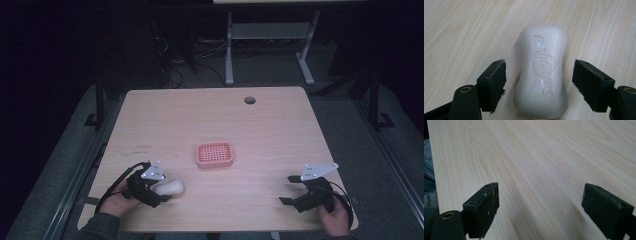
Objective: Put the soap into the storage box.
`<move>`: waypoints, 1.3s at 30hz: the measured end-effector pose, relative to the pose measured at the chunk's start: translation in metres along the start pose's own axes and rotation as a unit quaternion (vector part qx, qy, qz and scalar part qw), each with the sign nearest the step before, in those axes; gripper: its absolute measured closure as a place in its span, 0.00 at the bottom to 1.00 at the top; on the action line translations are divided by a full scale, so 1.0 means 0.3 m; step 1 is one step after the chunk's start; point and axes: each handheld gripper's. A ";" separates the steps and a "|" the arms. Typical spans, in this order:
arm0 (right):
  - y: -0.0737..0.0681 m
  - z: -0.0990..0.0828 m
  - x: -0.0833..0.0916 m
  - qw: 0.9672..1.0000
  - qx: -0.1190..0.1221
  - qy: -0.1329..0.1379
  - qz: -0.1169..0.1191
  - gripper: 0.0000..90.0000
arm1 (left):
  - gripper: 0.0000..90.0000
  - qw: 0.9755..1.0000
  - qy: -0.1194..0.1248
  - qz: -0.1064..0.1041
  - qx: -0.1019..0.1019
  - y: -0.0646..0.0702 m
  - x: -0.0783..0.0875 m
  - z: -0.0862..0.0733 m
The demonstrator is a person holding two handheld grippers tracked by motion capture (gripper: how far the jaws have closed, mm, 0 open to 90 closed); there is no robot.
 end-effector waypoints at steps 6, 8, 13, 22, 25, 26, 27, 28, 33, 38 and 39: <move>0.000 -0.001 0.000 1.000 0.000 0.000 0.000 0.16 | 0.33 1.000 -0.004 -0.007 -0.004 -0.001 -0.014 0.015; 0.000 0.000 0.000 1.000 0.000 0.000 0.000 0.16 | 0.36 1.000 -0.003 -0.011 -0.005 -0.003 -0.020 0.021; 0.000 0.000 0.001 1.000 -0.001 0.000 0.001 0.16 | 0.41 1.000 -0.009 -0.010 -0.011 -0.003 -0.028 0.026; 0.000 0.001 0.000 1.000 0.001 0.000 0.001 0.16 | 0.49 0.999 -0.031 -0.022 -0.017 0.002 -0.047 0.030; 0.000 0.000 0.001 1.000 0.001 0.000 0.001 0.16 | 0.51 0.999 -0.032 -0.022 -0.018 0.001 -0.049 0.031; 0.001 -0.001 0.002 1.000 0.000 0.000 0.002 0.16 | 0.51 0.999 -0.032 -0.024 -0.012 0.002 -0.050 0.030; 0.001 -0.001 0.002 1.000 0.000 0.000 0.002 0.16 | 0.51 0.999 -0.033 -0.024 -0.012 0.001 -0.049 0.030; 0.001 -0.001 0.001 1.000 -0.001 0.000 0.002 0.16 | 0.51 0.999 -0.033 -0.024 -0.013 0.000 -0.049 0.030; -0.001 0.002 -0.002 1.000 0.004 -0.001 0.002 0.16 | 0.49 0.999 -0.039 -0.022 -0.012 -0.003 -0.053 0.025; 0.000 0.001 -0.001 1.000 0.003 -0.002 0.002 0.16 | 0.52 0.999 -0.041 -0.029 -0.012 -0.005 -0.054 0.028; 0.000 0.001 -0.001 1.000 0.003 -0.002 0.002 0.16 | 0.52 0.999 -0.041 -0.029 -0.012 -0.005 -0.054 0.028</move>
Point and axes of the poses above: each handheld gripper's, and its own axes: x roughly backward along the jaws, z roughly out of its top, y roughly to its right, and after that the axes turned 12 degrees about z, right-handed
